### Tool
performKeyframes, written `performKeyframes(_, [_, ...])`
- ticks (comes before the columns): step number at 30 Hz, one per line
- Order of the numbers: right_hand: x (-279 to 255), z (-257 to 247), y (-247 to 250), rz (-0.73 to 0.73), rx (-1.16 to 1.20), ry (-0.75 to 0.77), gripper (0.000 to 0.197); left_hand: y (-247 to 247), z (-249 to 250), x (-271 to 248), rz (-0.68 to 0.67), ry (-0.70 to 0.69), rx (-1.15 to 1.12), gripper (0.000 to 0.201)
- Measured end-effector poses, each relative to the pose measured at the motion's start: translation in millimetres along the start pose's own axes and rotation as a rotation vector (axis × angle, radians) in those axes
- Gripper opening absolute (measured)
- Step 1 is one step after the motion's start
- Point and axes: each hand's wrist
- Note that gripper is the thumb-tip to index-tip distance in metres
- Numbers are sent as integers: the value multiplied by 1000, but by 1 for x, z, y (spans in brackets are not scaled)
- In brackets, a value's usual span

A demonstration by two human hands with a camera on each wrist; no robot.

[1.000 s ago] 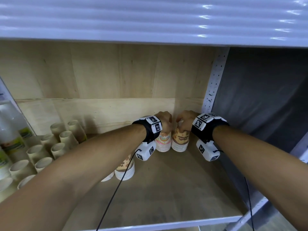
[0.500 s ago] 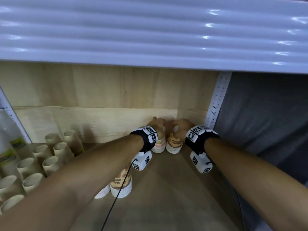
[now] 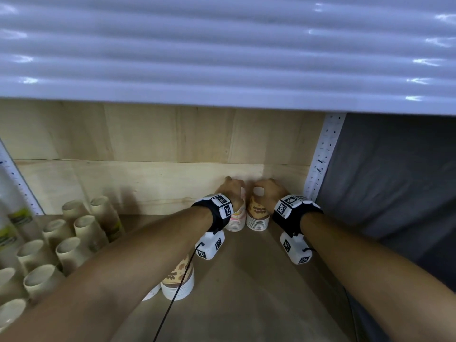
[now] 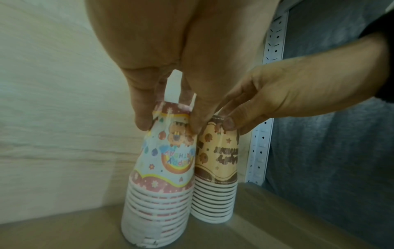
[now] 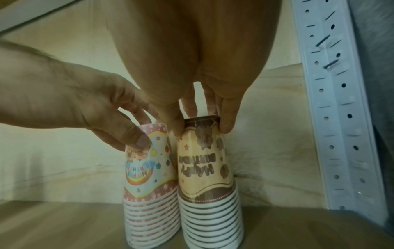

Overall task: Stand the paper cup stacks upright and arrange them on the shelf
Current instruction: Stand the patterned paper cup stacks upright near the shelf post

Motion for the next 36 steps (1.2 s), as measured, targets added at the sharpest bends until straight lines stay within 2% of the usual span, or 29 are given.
performKeyframes(2, [-1,2,0,-12,-11,-13,12,0,0,-1,7,4,-9,56])
performKeyframes(9, [-5,2,13,38,-87,-22,43,32,4,-14,11,-29,40,66])
performKeyframes(12, [-18,-21,27,43,-97,-10,35,58,4,-27,1,-67,109,67])
performKeyframes(15, [-20,-40,32,55,-105,22,11,82,-2,-45,-31,-66,148,59])
performKeyframes(17, [-19,-53,32,53,-110,30,19,95,-10,-58,-66,-47,187,54])
performKeyframes(20, [-22,-77,28,-14,-100,42,40,109,-28,-76,-119,2,252,48])
performKeyframes(25, [-30,-114,6,-110,-102,140,40,122,-63,-106,-178,125,292,48])
performKeyframes(30, [-42,-151,-14,-261,-137,202,46,125,-88,-136,-246,166,400,54])
performKeyframes(36, [-63,-183,-40,-427,-162,255,47,111,-107,-158,-388,194,419,56])
Point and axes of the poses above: each hand's wrist, its own x-axis towards the middle knuckle, its own y-axis out of the back of the hand, z = x × y, and after that the axes turned 3 degrees about x, right-handed
